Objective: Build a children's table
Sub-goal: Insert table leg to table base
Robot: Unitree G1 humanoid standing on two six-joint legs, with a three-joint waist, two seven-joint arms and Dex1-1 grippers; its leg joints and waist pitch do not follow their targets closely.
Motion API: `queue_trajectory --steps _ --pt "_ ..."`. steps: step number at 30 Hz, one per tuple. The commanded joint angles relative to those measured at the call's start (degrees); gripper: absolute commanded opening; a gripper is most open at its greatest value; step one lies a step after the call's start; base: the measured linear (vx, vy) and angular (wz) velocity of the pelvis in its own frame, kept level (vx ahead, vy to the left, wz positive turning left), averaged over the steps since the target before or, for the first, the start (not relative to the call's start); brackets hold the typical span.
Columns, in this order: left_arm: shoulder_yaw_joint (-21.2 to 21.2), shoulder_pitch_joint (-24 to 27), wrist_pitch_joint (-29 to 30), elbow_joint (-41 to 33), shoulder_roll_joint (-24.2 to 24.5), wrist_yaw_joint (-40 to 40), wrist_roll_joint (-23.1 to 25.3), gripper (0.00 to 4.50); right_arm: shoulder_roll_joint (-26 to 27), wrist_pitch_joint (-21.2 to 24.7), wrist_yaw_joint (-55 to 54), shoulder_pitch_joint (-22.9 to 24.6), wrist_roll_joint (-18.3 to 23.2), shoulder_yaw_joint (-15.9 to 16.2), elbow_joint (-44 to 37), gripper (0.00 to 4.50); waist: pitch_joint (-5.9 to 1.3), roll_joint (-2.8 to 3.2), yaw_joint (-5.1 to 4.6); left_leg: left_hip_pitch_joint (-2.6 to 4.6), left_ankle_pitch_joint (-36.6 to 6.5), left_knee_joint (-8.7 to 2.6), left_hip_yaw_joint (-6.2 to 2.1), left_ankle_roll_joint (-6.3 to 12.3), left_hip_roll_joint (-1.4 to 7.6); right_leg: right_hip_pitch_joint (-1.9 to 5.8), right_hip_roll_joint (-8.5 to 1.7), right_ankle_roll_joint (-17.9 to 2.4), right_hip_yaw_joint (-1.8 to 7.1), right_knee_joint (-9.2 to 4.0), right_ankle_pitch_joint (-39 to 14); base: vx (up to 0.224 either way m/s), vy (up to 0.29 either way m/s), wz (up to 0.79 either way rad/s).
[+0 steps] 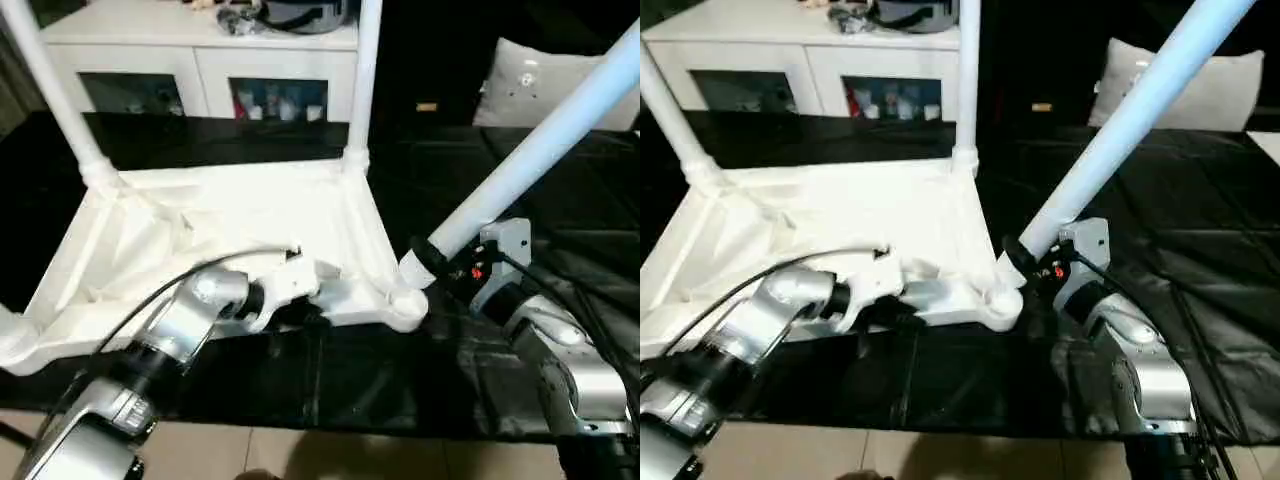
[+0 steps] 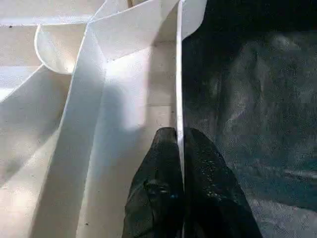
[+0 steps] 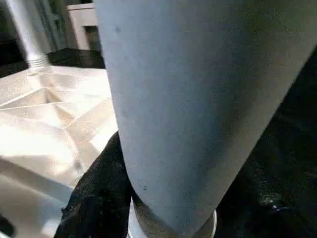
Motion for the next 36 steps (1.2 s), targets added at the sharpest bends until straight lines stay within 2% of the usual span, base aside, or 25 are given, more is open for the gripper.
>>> queue_trajectory --steps 1,3,5,8,9,12,13,14,15,17,18,19,20,21,23,24,26,28,29,33,34,36 --pt "-0.4 1.0 -0.2 -0.4 0.6 1.0 0.9 0.0 -0.4 0.6 0.7 -0.6 0.7 0.0 -0.7 1.88 -2.75 -0.39 0.45 1.25 -10.0 -4.24 -2.05 2.45 5.15 1.18 -6.42 -12.5 2.81 -4.88 0.0 0.0 0.0 0.0" --pt "0.7 0.8 -0.5 0.4 -0.2 2.1 0.4 0.0 -0.8 0.8 1.2 -0.5 0.8 0.1 -0.7 1.88 -2.8 -0.4 0.43 1.29 -9.9 -4.26 -2.03 2.1 5.11 1.16 -6.37 -12.4 2.84 -4.82 0.5 0.0 0.0 0.0" --pt "1.1 0.7 -0.5 0.6 -0.5 1.7 -0.2 0.45 -0.8 0.8 1.3 -0.5 0.8 0.1 -0.7 1.88 -2.78 -0.44 0.52 1.28 -9.5 -4.19 -1.95 2.17 5.04 1.1 -6.4 -12.4 2.88 -4.83 1.2 0.0 0.0 0.0" --pt "1.2 0.4 -0.2 0.0 -0.6 -1.0 -1.8 0.62 -1.1 0.8 1.6 -0.6 0.8 0.1 -0.5 1.88 -2.8 -0.46 0.73 1.26 -9.7 -4.17 -1.93 2.02 5.05 1.13 -6.58 -12.3 2.9 -4.9 0.3 0.0 0.0 0.0" --pt "1.2 0.2 -0.4 0.2 -0.7 -0.8 -1.7 0.87 -1.2 0.8 1.7 -0.7 0.8 0.1 -0.4 1.88 -2.78 -0.45 0.84 1.34 -9.6 -4.19 -1.92 2.0 5.12 1.01 -6.5 -12.2 2.92 -4.91 0.5 0.0 0.0 0.0" --pt "0.9 -0.6 -1.9 1.2 -1.1 0.2 -0.6 1.0 -1.3 0.9 2.1 -0.6 0.8 0.3 -0.5 1.88 -2.86 -0.53 1.17 1.34 -9.1 -4.14 -1.92 2.07 5.12 1.02 -6.42 -11.9 2.9 -4.77 2.0 0.0 0.0 0.0" --pt "0.8 -0.8 -1.7 1.4 -1.2 -0.2 -0.8 1.12 -1.3 0.9 2.1 -0.5 0.8 0.4 -0.5 1.88 -2.93 -0.3 1.28 1.36 -8.8 -4.11 -1.98 2.07 5.15 1.02 -6.46 -11.8 2.87 -4.64 2.7 0.0 0.0 0.0" --pt "0.8 -1.1 -1.8 1.7 -1.4 -0.2 -0.7 1.12 -1.3 0.8 2.1 -0.4 0.7 0.5 -0.6 1.88 -2.9 -0.35 1.26 1.34 -8.8 -4.11 -1.94 2.1 5.13 0.99 -6.44 -11.8 2.89 -4.69 3.0 0.0 0.0 0.0" --pt "0.7 -1.3 -1.8 2.0 -1.7 -0.2 -0.7 1.34 -1.2 0.8 2.2 -0.3 0.7 0.5 -0.6 1.88 -2.9 -0.42 1.28 1.36 -8.8 -4.1 -1.92 2.1 5.12 0.98 -6.44 -11.7 2.89 -4.71 3.2 0.0 0.0 0.0" --pt "0.7 -1.7 -1.9 2.6 -2.2 -0.1 -0.7 1.38 -1.1 0.8 2.3 -0.2 0.6 0.6 -0.7 1.88 -2.91 -0.39 1.43 1.36 -9.0 -4.13 -1.98 1.98 5.19 1.03 -6.51 -11.8 2.84 -4.67 3.5 0.0 0.0 0.0" --pt "0.7 -1.9 -1.9 3.0 -2.6 -0.1 -0.9 1.38 -1.1 0.8 2.3 -0.1 0.6 0.6 -0.8 1.88 -2.93 -0.17 1.42 1.36 -9.2 -4.17 -2.02 1.82 5.21 1.02 -6.47 -11.8 2.84 -4.68 3.6 0.0 0.0 0.0" --pt "0.7 -2.0 -1.9 3.2 -2.8 -0.1 -1.0 1.38 -1.1 0.8 2.4 -0.1 0.6 0.6 -0.8 1.88 -2.91 -0.3 1.4 1.34 -9.2 -4.13 -1.99 1.84 5.17 1.06 -6.45 -11.9 2.86 -4.66 3.9 0.0 0.0 0.0" --pt "0.7 -2.4 -2.3 4.0 -3.6 0.1 -1.2 1.38 -1.1 0.8 2.4 0.1 0.6 0.7 -0.9 1.88 -2.91 0.12 1.49 1.37 -9.4 -4.13 -2.05 1.71 5.17 1.0 -6.51 -11.9 2.87 -4.66 3.7 0.0 0.0 0.0" --pt "0.6 -2.7 -2.8 4.7 -4.0 0.4 -1.0 1.38 -1.1 0.8 2.4 0.2 0.6 0.7 -1.0 1.88 -2.88 -0.18 1.5 1.44 -10.0 -4.16 -2.0 1.51 5.19 1.08 -6.56 -12.0 2.91 -4.8 3.3 0.0 0.0 0.0" --pt "0.5 -3.3 -4.2 5.9 -5.0 0.9 -0.7 1.38 -1.2 0.8 2.4 0.3 0.6 0.7 -1.2 1.88 -2.88 -0.14 1.52 1.32 -10.1 -4.17 -2.04 1.33 5.17 1.19 -6.57 -12.0 2.91 -4.81 3.4 0.0 0.0 0.0" --pt "0.5 -3.5 -4.6 6.3 -5.6 1.1 -0.8 1.38 -1.2 0.7 2.3 0.4 0.6 0.6 -1.3 1.88 -2.9 0.07 1.48 1.32 -10.3 -4.18 -2.09 1.24 5.19 1.21 -6.55 -11.9 2.91 -4.84 3.8 0.0 0.0 0.0" --pt "0.6 -3.7 -4.8 6.5 -6.0 1.2 -0.9 1.38 -1.2 0.7 2.2 0.5 0.5 0.6 -1.3 1.88 -2.98 -0.08 1.5 1.24 -9.3 -4.08 -2.1 1.59 5.17 1.35 -6.61 -12.0 2.88 -4.66 5.4 0.0 0.0 0.0" --pt "0.0 -4.2 -5.4 7.1 -7.1 1.7 -0.2 1.38 -1.3 0.8 2.2 0.7 0.6 0.5 -1.6 1.88 -3.05 0.27 1.52 1.23 -8.8 -3.92 -2.11 1.89 5.14 1.31 -6.58 -12.1 2.86 -4.58 6.6 0.0 0.0 0.0" --pt "-0.4 -4.7 -5.7 7.9 -7.6 2.4 0.5 1.38 -1.3 0.8 2.1 0.8 0.6 0.5 -1.7 1.88 -3.04 0.06 1.44 1.24 -8.8 -3.93 -2.13 2.08 5.14 1.41 -6.56 -12.1 2.82 -4.57 7.0 0.0 0.0 0.0" --pt "-0.8 -6.1 -7.9 11.6 -8.8 5.3 2.6 1.38 -1.3 0.7 2.2 1.0 0.4 0.5 -1.9 1.88 -3.0 0.0 1.47 1.23 -9.0 -3.88 -2.17 2.36 5.14 1.49 -6.63 -11.9 2.83 -4.78 6.3 0.0 0.0 0.0" --pt "-1.0 -6.4 -8.9 12.5 -8.8 6.5 3.5 1.1 -1.3 0.7 2.2 1.1 0.4 0.5 -1.9 1.88 -2.97 0.05 1.5 1.27 -9.4 -4.0 -2.24 2.29 5.27 1.42 -6.67 -11.9 2.83 -4.8 5.8 0.0 0.0 0.0" --pt "-1.4 -6.6 -9.0 13.3 -8.1 6.3 4.5 1.03 -1.2 0.8 2.2 1.2 0.5 0.6 -2.1 1.88 -2.89 0.2 1.44 1.36 -10.5 -4.12 -2.21 1.93 5.31 1.31 -6.61 -11.9 2.87 -4.94 4.7 0.0 0.0 0.0"
